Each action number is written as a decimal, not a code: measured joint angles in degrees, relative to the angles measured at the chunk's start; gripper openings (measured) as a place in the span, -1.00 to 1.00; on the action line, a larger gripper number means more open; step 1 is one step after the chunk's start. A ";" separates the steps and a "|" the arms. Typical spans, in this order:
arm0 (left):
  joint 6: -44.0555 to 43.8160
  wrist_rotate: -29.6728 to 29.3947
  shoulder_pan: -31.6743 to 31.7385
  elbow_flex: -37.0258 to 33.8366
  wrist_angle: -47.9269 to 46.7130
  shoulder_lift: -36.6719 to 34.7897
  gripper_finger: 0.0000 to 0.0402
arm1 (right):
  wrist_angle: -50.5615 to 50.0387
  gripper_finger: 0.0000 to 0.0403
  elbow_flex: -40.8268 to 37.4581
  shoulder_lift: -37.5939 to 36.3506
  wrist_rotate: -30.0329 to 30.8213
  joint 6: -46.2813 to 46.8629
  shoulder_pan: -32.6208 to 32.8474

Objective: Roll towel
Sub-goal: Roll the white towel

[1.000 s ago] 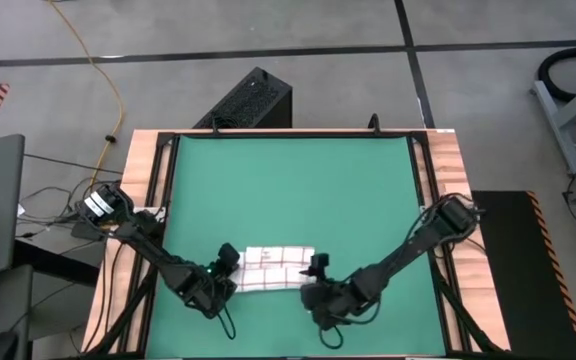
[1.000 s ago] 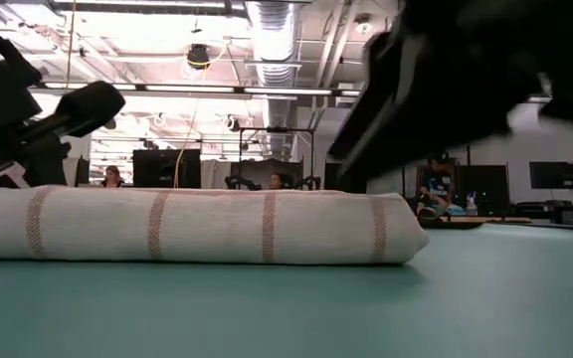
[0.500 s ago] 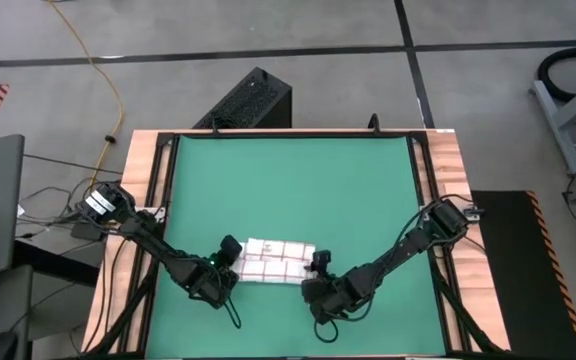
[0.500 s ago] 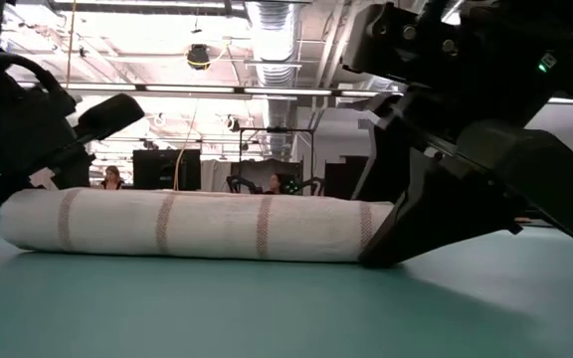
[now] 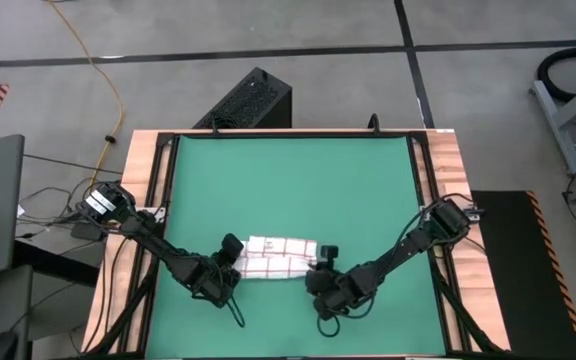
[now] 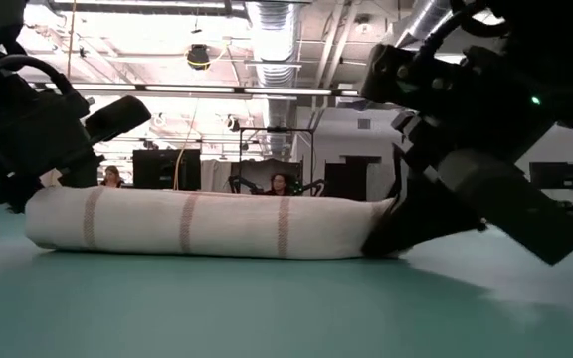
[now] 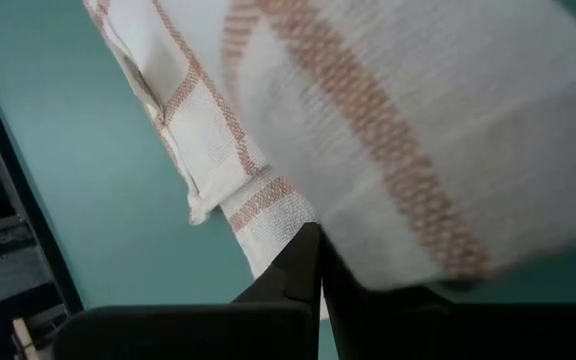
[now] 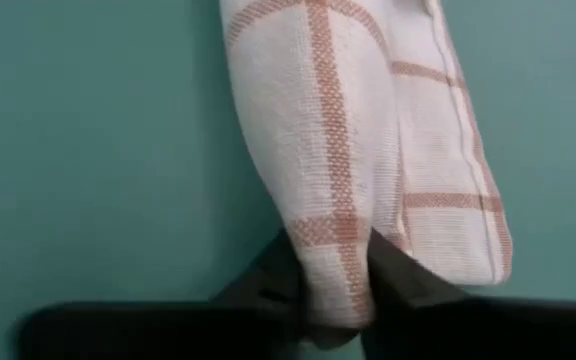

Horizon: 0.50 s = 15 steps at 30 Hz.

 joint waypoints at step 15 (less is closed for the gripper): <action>-4.05 1.14 -3.22 0.00 12.71 0.04 -1.00 | -19.06 -0.85 15.99 0.16 -26.43 7.96 -6.23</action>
